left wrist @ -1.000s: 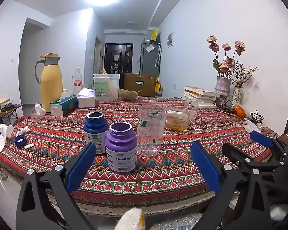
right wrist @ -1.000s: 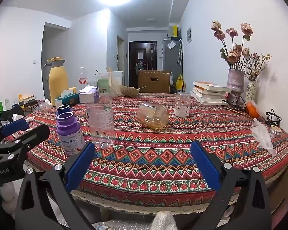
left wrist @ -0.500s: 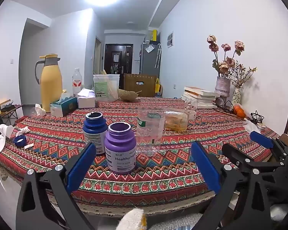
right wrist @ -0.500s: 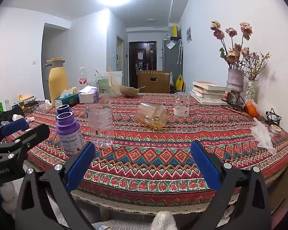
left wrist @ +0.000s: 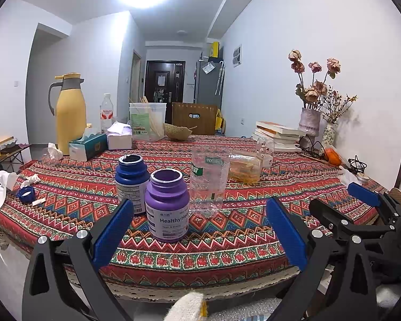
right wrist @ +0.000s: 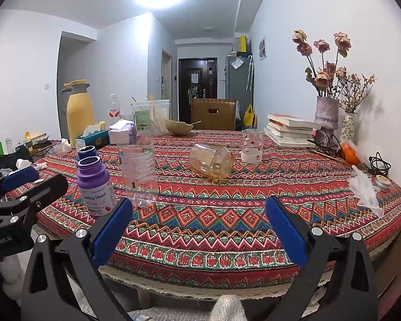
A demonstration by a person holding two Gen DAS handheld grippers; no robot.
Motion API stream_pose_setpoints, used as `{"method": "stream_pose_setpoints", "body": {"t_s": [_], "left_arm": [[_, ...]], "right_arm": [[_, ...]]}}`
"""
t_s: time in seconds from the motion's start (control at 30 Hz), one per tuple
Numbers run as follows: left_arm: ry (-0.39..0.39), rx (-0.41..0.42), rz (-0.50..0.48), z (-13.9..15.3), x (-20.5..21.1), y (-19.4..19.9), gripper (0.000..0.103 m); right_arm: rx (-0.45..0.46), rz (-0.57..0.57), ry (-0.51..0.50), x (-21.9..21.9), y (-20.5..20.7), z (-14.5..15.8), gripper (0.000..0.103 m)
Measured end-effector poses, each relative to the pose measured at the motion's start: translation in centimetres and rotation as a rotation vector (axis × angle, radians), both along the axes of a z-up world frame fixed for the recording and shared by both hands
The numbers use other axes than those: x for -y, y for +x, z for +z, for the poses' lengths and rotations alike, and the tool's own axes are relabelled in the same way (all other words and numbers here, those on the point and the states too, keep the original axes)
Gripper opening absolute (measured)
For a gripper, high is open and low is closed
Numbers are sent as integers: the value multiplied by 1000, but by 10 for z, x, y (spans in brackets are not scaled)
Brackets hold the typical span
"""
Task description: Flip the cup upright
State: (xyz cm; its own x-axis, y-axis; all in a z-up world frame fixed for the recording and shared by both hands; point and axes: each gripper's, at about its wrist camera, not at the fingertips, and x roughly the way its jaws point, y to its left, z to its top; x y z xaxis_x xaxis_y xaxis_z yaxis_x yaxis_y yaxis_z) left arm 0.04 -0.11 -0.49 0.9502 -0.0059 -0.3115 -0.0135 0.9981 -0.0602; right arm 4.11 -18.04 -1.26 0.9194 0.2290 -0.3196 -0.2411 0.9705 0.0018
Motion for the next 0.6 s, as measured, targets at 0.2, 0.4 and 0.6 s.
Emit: {"method": "stream_pose_setpoints", "body": {"t_s": [0.2,0.4,0.6], "left_arm": [[-2,-1,2,-2,0,0,96],[-4,-2,1,-3,-2,3,96],[-5,-3,0,-3,-2,3,96]], "right_arm": [[-2,2,-1,-1,1,0,96],[-5,4,-2,-1,0,-2,96],[-5,3,-4,0,1,0,96]]}}
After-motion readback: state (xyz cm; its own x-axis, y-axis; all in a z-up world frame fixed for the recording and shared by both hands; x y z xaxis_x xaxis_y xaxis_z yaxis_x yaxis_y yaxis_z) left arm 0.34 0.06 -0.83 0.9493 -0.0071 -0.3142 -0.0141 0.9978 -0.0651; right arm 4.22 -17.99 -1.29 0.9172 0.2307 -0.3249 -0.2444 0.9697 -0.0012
